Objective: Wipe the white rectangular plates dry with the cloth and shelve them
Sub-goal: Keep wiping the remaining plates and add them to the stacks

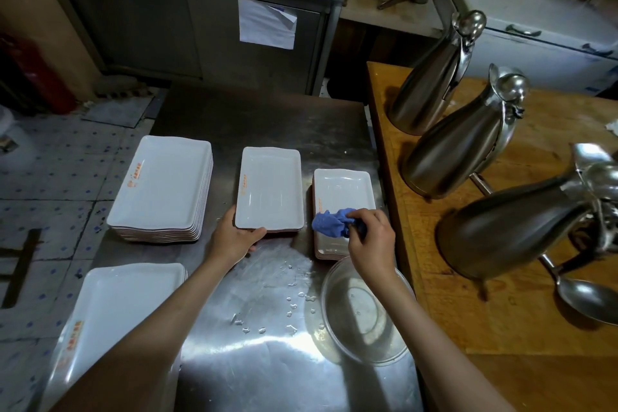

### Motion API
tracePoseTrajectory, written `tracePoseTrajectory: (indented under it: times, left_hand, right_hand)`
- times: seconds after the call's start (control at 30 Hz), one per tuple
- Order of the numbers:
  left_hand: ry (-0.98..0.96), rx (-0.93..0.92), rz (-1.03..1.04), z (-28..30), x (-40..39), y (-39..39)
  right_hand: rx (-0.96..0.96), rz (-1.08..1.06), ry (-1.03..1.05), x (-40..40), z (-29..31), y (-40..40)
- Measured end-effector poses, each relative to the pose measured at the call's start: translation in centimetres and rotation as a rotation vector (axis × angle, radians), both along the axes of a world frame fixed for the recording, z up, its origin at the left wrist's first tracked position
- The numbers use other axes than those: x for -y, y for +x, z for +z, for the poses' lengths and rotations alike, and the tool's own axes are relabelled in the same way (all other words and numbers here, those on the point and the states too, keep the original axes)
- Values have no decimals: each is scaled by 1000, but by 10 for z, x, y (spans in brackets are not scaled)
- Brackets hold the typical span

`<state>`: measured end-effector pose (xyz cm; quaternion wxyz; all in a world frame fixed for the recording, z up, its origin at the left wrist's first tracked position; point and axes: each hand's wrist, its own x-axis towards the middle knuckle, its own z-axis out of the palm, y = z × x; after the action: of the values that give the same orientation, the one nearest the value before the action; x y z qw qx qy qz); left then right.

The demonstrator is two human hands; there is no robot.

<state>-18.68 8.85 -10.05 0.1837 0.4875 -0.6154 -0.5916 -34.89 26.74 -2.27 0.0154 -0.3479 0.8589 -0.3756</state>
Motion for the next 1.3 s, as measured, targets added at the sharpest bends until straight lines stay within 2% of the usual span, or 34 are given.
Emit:
tracePoseTrajectory:
  times: [0.2,0.27,0.57,0.67,1.0,1.3]
  left_hand:
    - [-64,107,182,-7,-18,10]
    - [-102,128,182,-12,-25,12]
    - [-94,91,-199,-6,-61,-36]
    - [-107,156,-284,1,-69,-57]
    - [-230,410,-344,5,-74,-97]
    - [-197,368,-383,0,-75,-97]
  right_hand:
    - [-14,-21,-7,-7,-1,-4]
    - [-6,-28,-4,-10,-1,-5]
    - [10,-61,19,-28,-1,-16]
    - [26,-70,25,-34,0,-18]
    - [55,-136,13,-55,-3,-28]
    - [61,-151,11,-65,-3,-32]
